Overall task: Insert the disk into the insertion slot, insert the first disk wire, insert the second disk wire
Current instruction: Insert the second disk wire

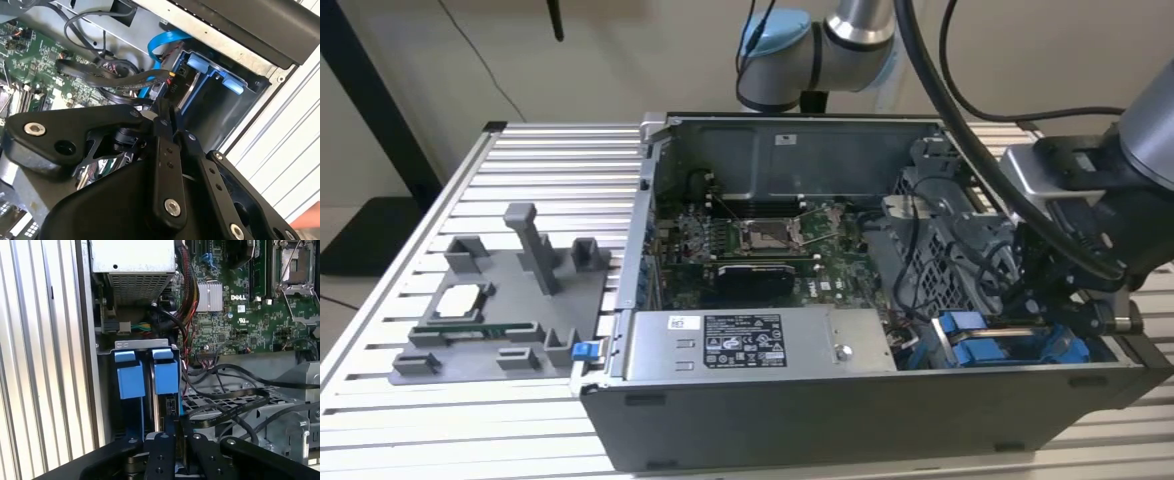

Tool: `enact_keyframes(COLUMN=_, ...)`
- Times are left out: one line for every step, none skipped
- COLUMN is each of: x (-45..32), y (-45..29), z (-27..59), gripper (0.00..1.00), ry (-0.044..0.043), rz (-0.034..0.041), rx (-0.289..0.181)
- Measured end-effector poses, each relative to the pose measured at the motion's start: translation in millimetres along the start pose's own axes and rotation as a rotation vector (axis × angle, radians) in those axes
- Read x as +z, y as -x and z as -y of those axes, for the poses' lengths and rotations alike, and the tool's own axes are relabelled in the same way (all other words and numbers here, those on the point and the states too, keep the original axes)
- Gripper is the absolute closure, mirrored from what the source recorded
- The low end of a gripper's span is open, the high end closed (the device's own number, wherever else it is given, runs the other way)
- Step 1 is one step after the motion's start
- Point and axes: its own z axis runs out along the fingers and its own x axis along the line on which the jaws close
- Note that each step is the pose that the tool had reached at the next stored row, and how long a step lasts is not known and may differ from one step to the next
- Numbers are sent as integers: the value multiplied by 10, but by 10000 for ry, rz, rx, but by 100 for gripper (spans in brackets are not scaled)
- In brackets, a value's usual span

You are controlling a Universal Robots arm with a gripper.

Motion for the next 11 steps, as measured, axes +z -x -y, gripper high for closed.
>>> enact_keyframes(x=3, y=0, z=0, gripper=100, ry=-4, rz=-1, rx=21)
enact_keyframes(x=6, y=-1, z=0, gripper=100, ry=-8, rz=-2, rx=40)
enact_keyframes(x=9, y=-2, z=-1, gripper=100, ry=-12, rz=-2, rx=64)
enact_keyframes(x=11, y=-2, z=-1, gripper=100, ry=-16, rz=-4, rx=85)
enact_keyframes(x=13, y=-2, z=-1, gripper=100, ry=-19, rz=-5, rx=104)
enact_keyframes(x=15, y=-2, z=-1, gripper=100, ry=-23, rz=-4, rx=123)
enact_keyframes(x=18, y=-1, z=-1, gripper=100, ry=-26, rz=-4, rx=141)
enact_keyframes(x=21, y=-1, z=-1, gripper=100, ry=-29, rz=-3, rx=159)
enact_keyframes(x=22, y=0, z=-2, gripper=100, ry=-32, rz=-3, rx=175)
enact_keyframes(x=23, y=1, z=-2, gripper=100, ry=-35, rz=-6, rx=190)
enact_keyframes(x=24, y=3, z=-2, gripper=100, ry=-38, rz=-6, rx=206)
